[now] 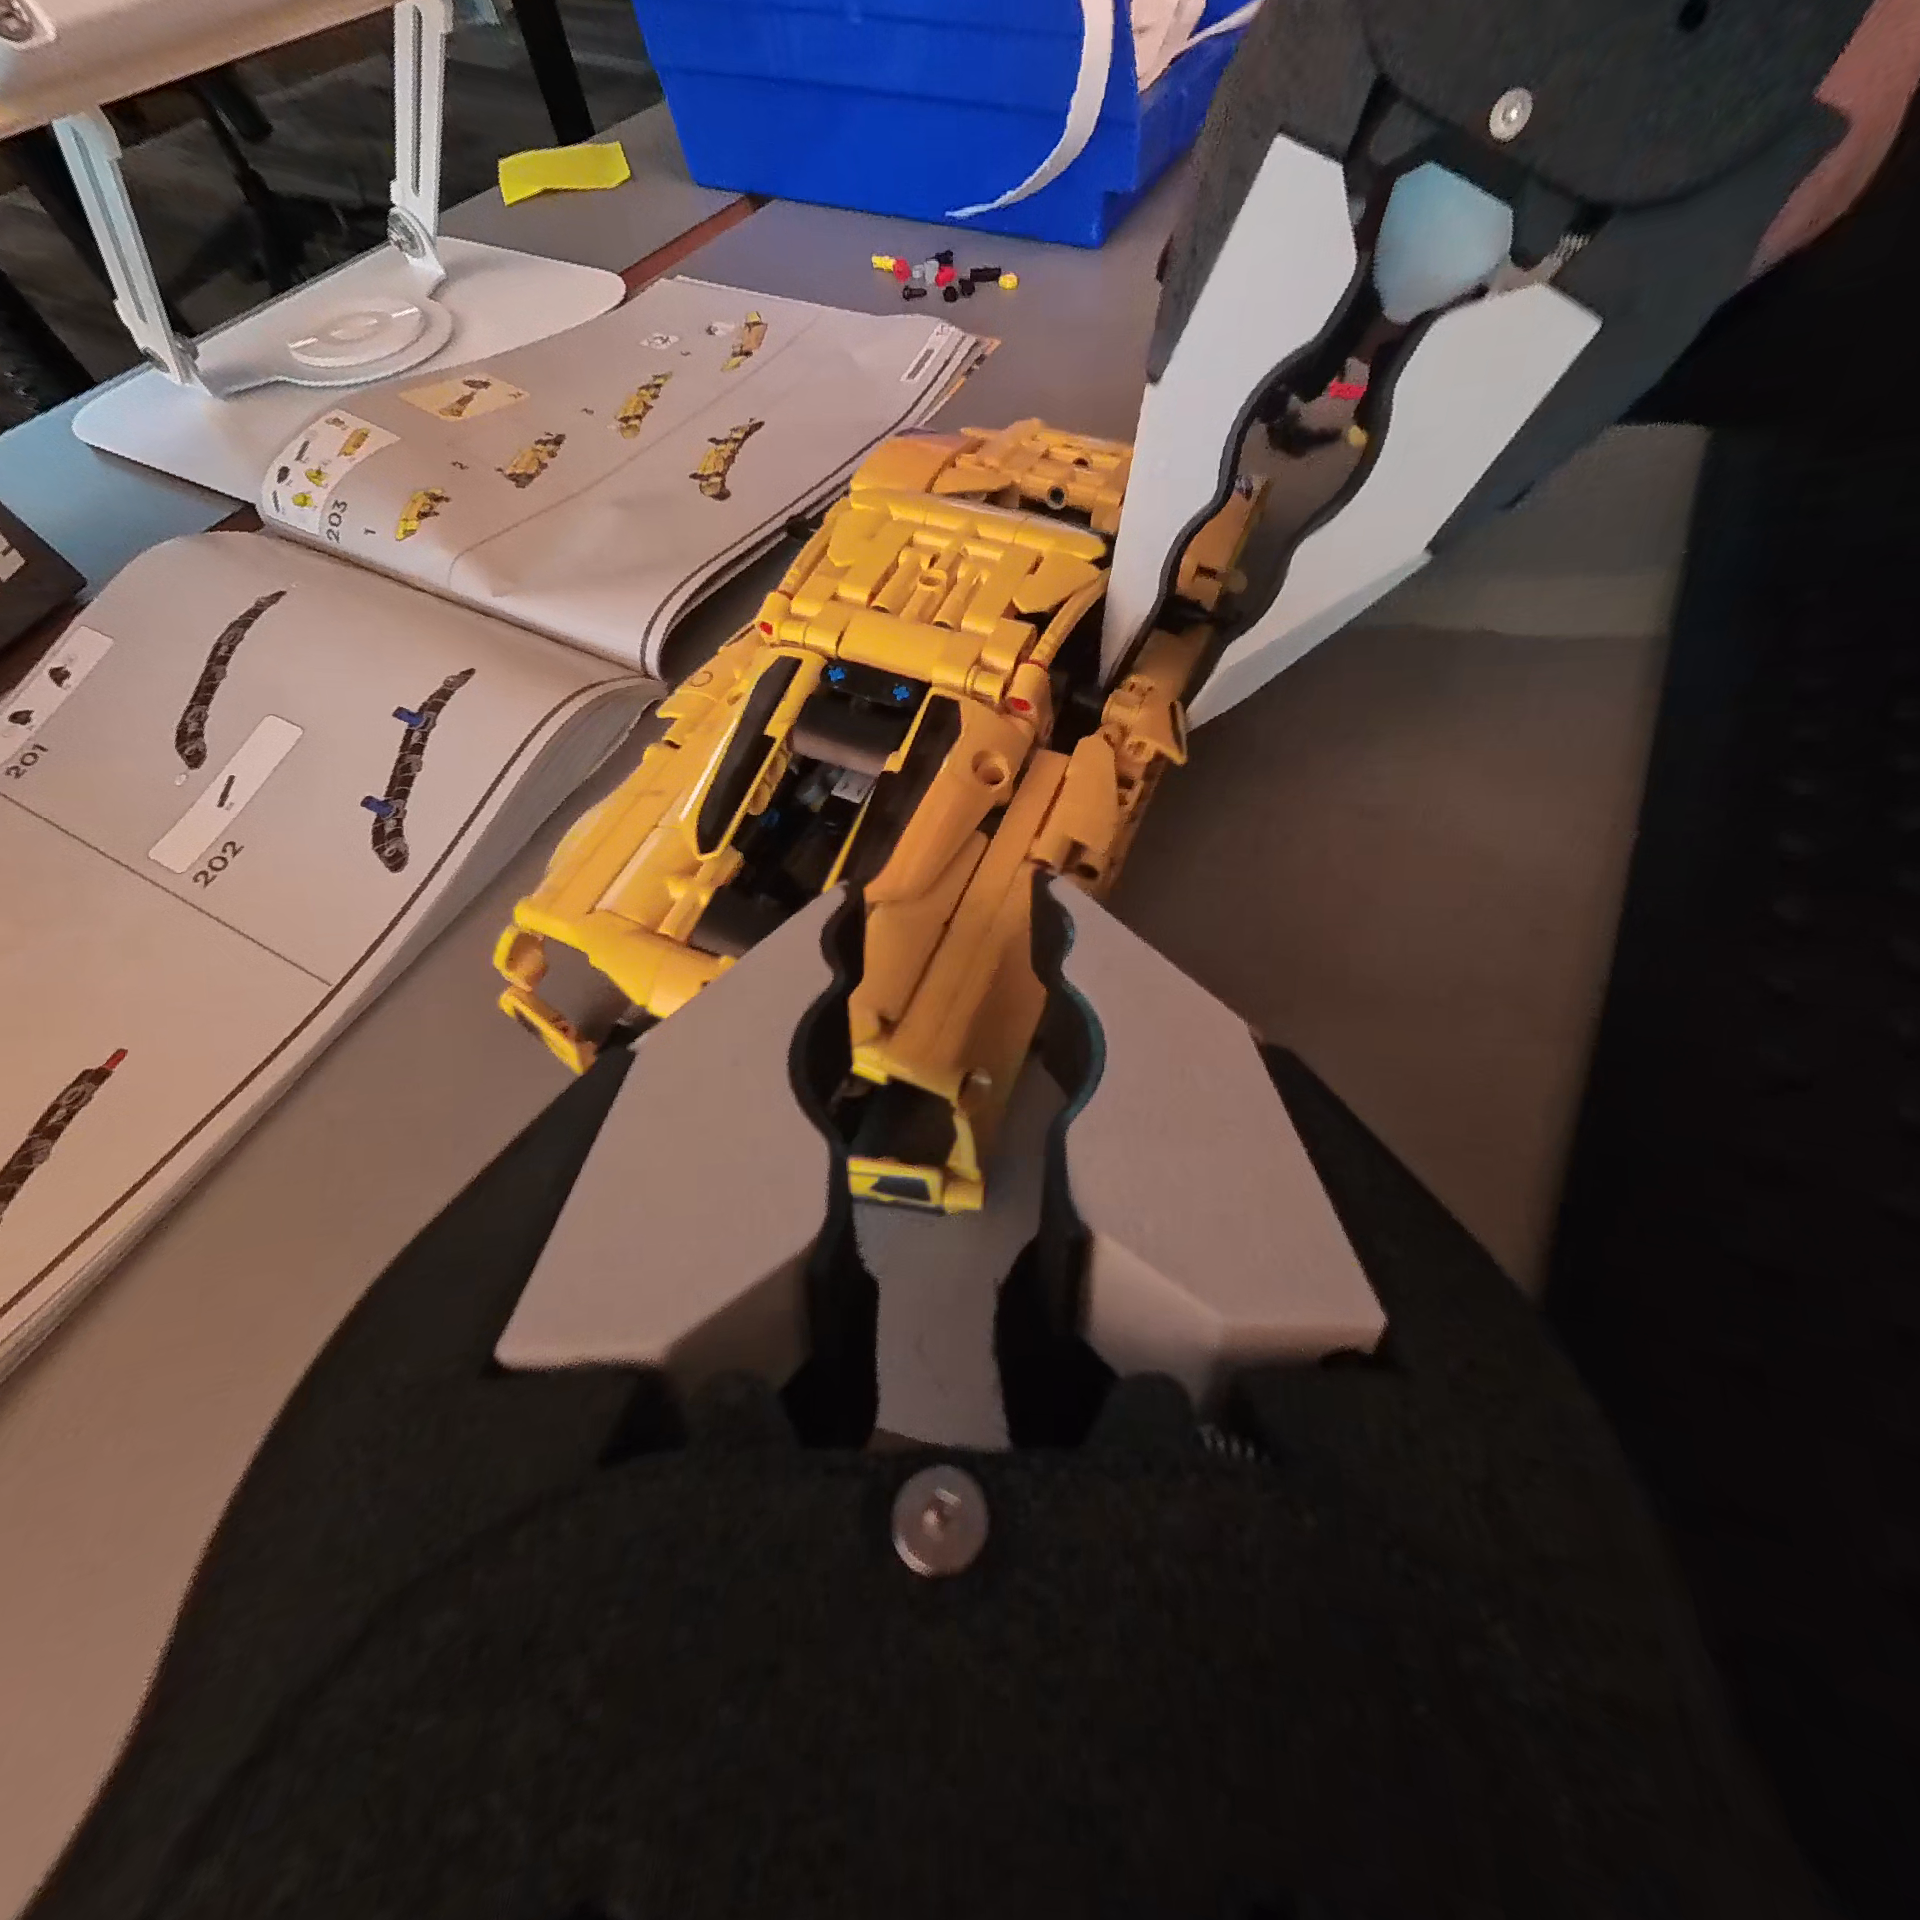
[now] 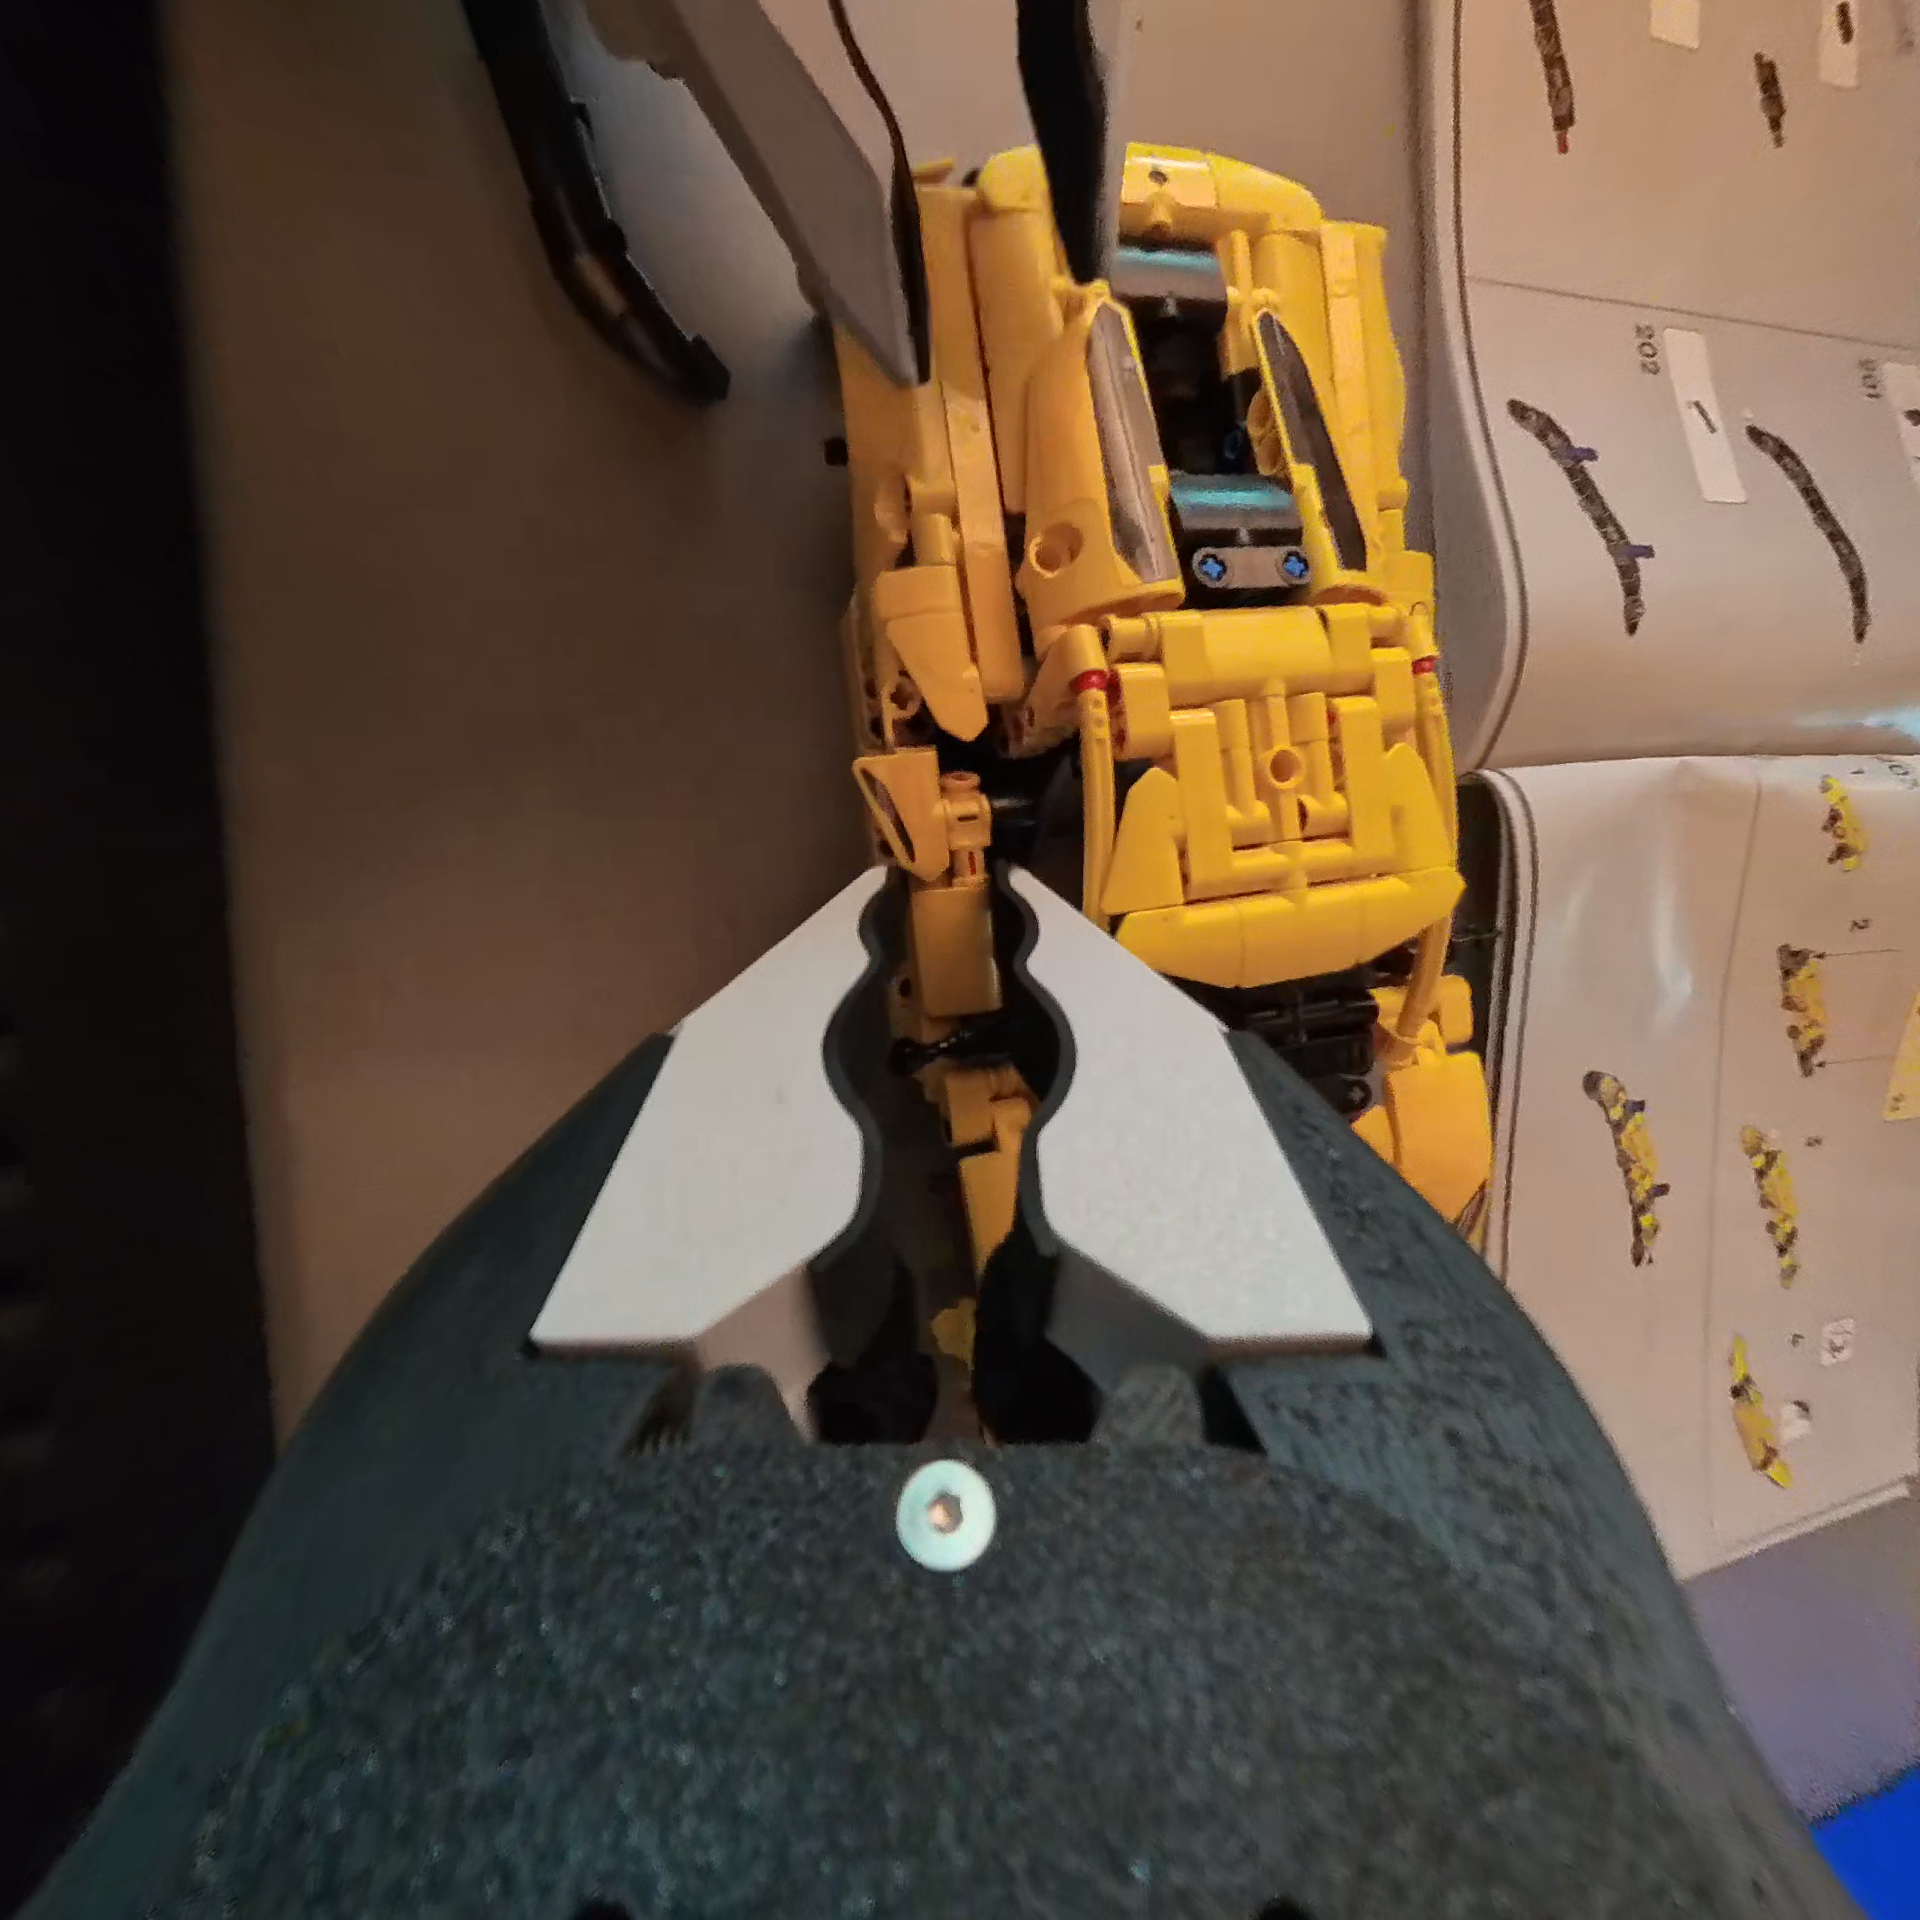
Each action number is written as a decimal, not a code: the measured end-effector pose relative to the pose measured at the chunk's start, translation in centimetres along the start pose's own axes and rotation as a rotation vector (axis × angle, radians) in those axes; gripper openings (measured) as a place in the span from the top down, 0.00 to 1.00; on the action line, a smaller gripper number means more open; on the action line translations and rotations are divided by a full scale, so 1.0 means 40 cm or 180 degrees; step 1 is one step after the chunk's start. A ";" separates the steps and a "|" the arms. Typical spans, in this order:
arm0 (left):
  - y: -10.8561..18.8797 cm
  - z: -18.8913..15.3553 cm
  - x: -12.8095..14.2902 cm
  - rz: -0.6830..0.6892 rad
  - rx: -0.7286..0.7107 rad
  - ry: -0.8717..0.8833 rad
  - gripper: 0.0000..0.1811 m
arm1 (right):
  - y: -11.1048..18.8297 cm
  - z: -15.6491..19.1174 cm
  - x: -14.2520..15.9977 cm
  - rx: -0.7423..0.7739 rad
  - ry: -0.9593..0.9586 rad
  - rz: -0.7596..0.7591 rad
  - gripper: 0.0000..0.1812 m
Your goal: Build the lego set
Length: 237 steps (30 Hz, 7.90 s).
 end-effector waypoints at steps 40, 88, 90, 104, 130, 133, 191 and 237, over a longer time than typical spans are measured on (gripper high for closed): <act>-0.111 -0.044 -0.038 0.0486 -0.0281 -0.1012 0.52 | 0.018 -0.021 0.009 -0.0525 0.0479 0.0174 0.92; -0.106 -0.042 -0.023 0.0319 -0.0367 -0.0833 0.53 | 0.033 -0.021 0.004 -0.0544 0.0276 0.0140 0.91; -0.109 -0.045 -0.022 0.0327 -0.0376 -0.0873 0.53 | 0.035 -0.016 0.017 -0.0620 0.0313 -0.0009 0.91; -0.114 -0.054 -0.025 0.0378 -0.0459 -0.0892 0.53 | 0.008 0.011 0.006 -0.0240 0.0180 0.0315 0.91; -0.102 -0.052 -0.029 0.0324 -0.0451 -0.0731 0.55 | 0.056 0.013 0.007 -0.0108 -0.0391 0.0130 0.82; -0.069 -0.041 -0.040 0.0144 -0.0459 -0.0513 0.55 | 0.116 -0.017 0.009 -0.0088 -0.0763 -0.0340 0.82; 0.207 -0.059 0.105 0.0987 0.0551 0.0212 0.72 | 0.126 -0.219 0.107 0.0947 -0.2312 -0.2221 0.90; 0.109 0.088 0.052 0.0097 -0.1196 0.1131 0.64 | 0.134 -0.120 0.201 0.0928 -0.2757 -0.1930 0.62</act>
Point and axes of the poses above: each gripper's, where its closed fingertips meet, y back along the fingers, x out of its underside, z = x × y across the jaws, the point moved 8 cm from there along y, back along the fingers, and after that the axes turned 9 degrees about -y, right-handed, at the moved point
